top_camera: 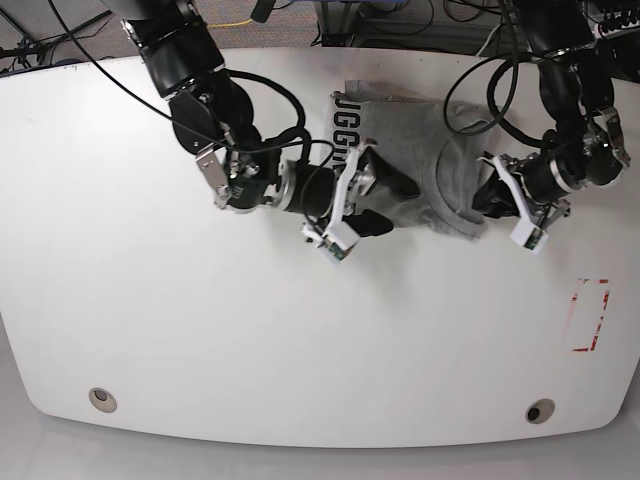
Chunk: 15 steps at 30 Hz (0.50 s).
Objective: Fold the T-shirt properly
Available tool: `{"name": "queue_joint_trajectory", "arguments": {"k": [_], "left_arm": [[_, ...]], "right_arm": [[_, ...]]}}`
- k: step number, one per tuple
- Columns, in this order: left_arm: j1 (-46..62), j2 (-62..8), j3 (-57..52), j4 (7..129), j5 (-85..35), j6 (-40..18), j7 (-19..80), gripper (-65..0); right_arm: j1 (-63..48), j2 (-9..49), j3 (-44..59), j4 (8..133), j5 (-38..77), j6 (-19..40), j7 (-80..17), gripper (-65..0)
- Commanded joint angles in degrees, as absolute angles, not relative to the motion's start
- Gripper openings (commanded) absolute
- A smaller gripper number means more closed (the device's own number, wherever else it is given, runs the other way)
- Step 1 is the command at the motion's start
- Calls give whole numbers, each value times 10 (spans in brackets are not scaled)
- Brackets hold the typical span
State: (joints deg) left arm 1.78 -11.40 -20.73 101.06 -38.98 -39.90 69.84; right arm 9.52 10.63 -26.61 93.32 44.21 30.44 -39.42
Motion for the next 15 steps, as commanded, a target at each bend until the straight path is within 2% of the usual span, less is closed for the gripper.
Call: {"name": "queue_joint_trajectory", "arguments": {"k": [1,7,12,15], "left_arm": [[17,-105,-187,1045,-407,-400,688,-547],[48,-77,-142,1057,-372,-400,688,-547],[89,-78,-138,1058,-338,-400,688,-547],[114,-102,-138,1073,-336,-400,688,-547]], "right_arm": [[103,130,-251,945,480,313,-378,-296],[111,168,-236,926,480,315,-378,-468],[112,170,-237,875,457,318,-378,-471],[111,166,-244,850,385,319,-374,-472]]}}
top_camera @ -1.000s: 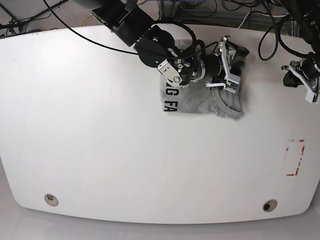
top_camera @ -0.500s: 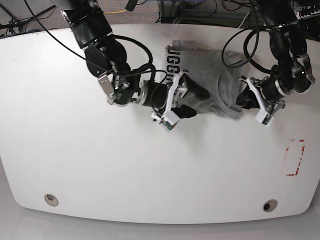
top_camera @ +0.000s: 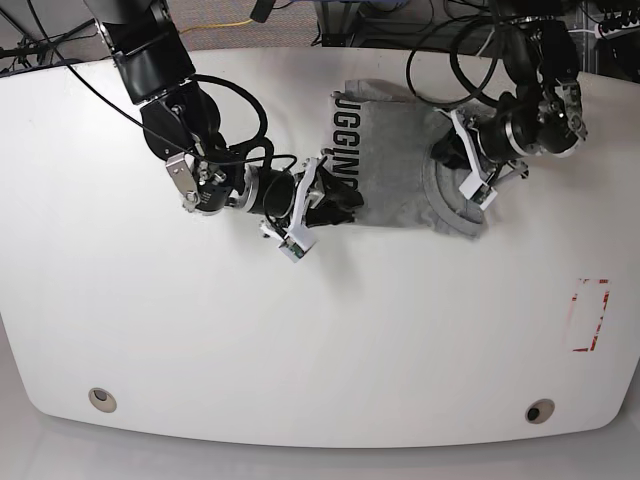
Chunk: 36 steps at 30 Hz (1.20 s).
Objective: Fold the T-shirt properly
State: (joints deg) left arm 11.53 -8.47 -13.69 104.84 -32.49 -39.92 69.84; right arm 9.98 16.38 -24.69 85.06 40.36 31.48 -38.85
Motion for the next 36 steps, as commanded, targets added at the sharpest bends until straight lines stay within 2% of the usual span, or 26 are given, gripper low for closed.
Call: {"name": "queue_joint_trajectory", "arguments": {"k": [1,4,10,17,23,31,36], "left_arm": [[122,-114,-138,1076,-337,-400,688,-547],[125,-138,-138,1075,-334,-400,688,-547],[97,-150,-136,1017,-297,-400,686,-547],[-26,-148,-86,897,-234,-400,685,-547],[-118,-148,-8,821,-201,-400,621,-547],[-183,-151,4,819,-204,-400,620,-547],[-190,-190,-12,884,-204,-400,620,-549]], "right_arm": [[110,163,-244,845,359,319,-374,-474],[109,143,-242,829,300,325,-374,-474],[98,144,-207,818,265,397,-373,-476],[79,144,-175,844,237,400,-377,-476],[35,144,-175,893,234,400,-378,-476],[-4,116,-198,935,234,400,-378,-476],[-13,102,-237,933,234,399,-378,-476]]}}
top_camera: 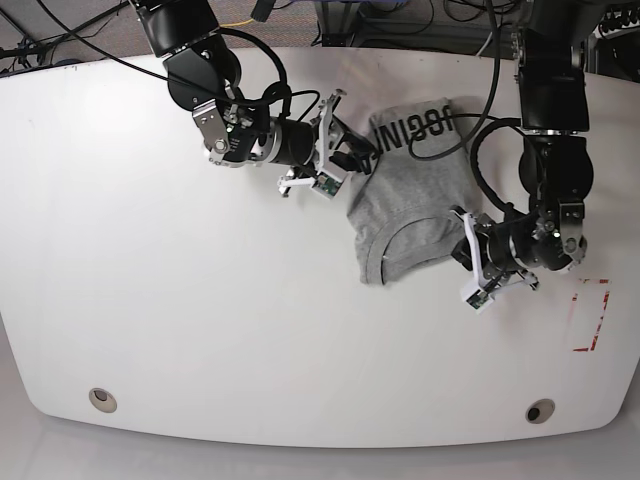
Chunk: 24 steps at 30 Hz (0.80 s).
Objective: Fold the T-shirt properly
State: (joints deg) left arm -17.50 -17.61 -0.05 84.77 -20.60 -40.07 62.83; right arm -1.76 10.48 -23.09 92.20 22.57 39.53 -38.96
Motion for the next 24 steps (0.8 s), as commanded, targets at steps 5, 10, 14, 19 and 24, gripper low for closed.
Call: {"name": "queue_joint_trajectory", "arguments": {"k": [5,10,14,19,24], "left_arm": [[-184,-192,-39,974,-204,-400,640,-549],[-142,-163,-58,1034,-202,-400,677,-547],[-74,-130,-58,1080,-200,-400,679,-463],[-23,-76,-49,1097,-154,-358,643,-310],[51,-58,-36,1102,-108,-323,563,-349]], "right_arm": [[-13,92,-285,936,234,363,-378,-476],[-10,93,-269,936,239,352,-378,-477],[-21,93,-218,960,240,354,-378,-477],[-11,95,-114,967,240,358,-414,-476],[-4,95,-28,981,276,400,-459,-476]]}}
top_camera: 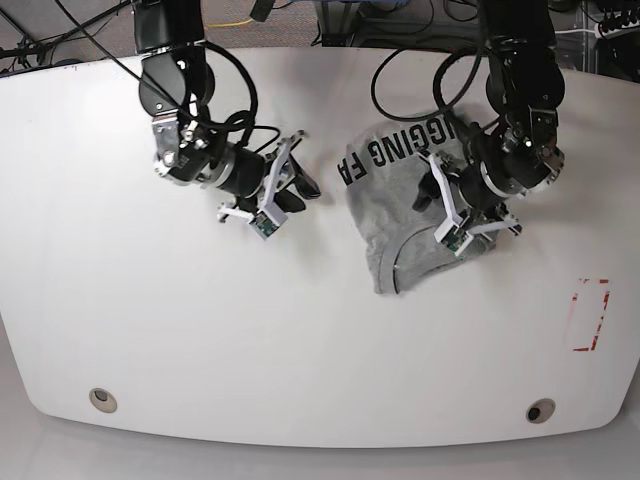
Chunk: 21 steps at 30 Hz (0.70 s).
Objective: Fold the T-shirt properly
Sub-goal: 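Carry the folded shirt with the left gripper off the table edge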
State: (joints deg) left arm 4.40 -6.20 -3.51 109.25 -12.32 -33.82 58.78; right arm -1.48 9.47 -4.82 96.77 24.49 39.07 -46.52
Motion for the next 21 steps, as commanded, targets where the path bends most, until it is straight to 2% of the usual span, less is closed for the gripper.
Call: {"name": "queue_joint_trajectory", "arguments": {"k": [1,7,13,21], "left_arm": [[56,-44,-32,1099,-97,-308,538,-353],[131,-1,-7,1098,-14,-214,409,-319],[159,23,-7,1034,-4,-119,323,-318],[169,-40,-50,992,-8,-110,321,-318]], "right_arm": [[7,95,-8,972,290,400,-468,-476],[26,100,70,960,355,400,-515,-476],[36,106,79,944,361,400,-516,-476],[34,106,80,944,361,400,-517,-476]]}}
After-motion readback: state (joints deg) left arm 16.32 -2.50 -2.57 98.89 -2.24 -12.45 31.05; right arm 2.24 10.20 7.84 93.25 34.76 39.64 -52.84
